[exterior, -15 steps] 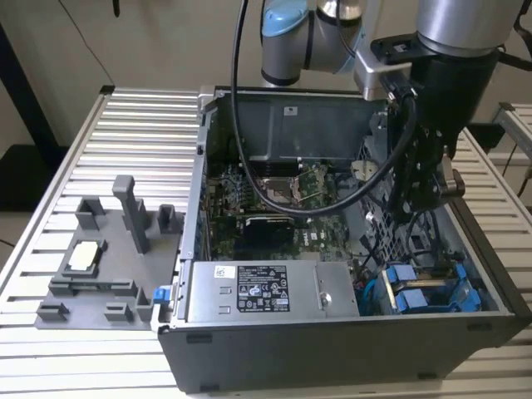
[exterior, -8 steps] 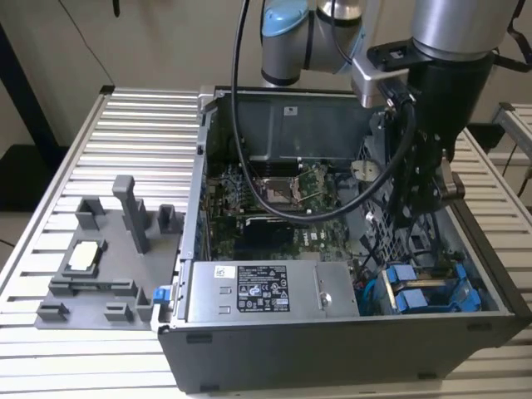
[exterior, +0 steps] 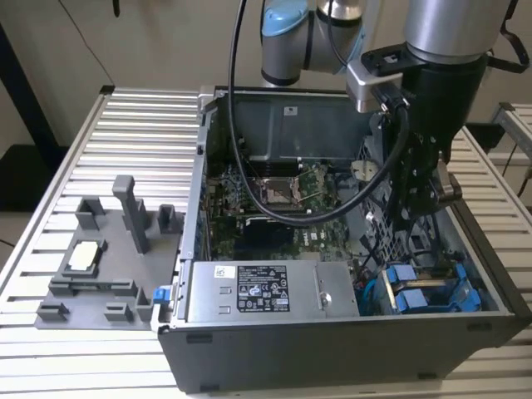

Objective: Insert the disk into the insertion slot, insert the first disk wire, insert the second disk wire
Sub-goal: 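Insert the second disk wire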

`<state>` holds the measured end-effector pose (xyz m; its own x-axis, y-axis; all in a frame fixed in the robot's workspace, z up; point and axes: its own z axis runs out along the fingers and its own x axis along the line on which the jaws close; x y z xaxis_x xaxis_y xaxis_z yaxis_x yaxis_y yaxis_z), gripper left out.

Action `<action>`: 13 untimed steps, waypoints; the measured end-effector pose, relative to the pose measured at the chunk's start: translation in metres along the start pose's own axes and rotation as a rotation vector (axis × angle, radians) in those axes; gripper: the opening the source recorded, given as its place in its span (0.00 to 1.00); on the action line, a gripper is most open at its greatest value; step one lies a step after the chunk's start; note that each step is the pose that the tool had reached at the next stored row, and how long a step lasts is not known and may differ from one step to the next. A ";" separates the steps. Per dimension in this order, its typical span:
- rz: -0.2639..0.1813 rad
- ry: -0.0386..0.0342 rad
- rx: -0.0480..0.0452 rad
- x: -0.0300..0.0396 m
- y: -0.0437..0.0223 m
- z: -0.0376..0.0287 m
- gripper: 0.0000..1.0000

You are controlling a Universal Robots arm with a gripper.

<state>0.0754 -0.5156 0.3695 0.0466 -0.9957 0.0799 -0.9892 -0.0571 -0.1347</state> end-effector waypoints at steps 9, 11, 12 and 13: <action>0.000 -0.0004 0.0001 -0.0001 0.0000 0.0000 0.24; 0.000 -0.0005 0.0001 -0.0001 0.0000 0.0000 0.18; 0.000 -0.0005 0.0001 0.0000 0.0000 0.0000 0.18; 0.000 -0.0005 0.0001 0.0000 0.0000 0.0000 0.18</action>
<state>0.0753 -0.5156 0.3694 0.0464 -0.9958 0.0793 -0.9892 -0.0569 -0.1348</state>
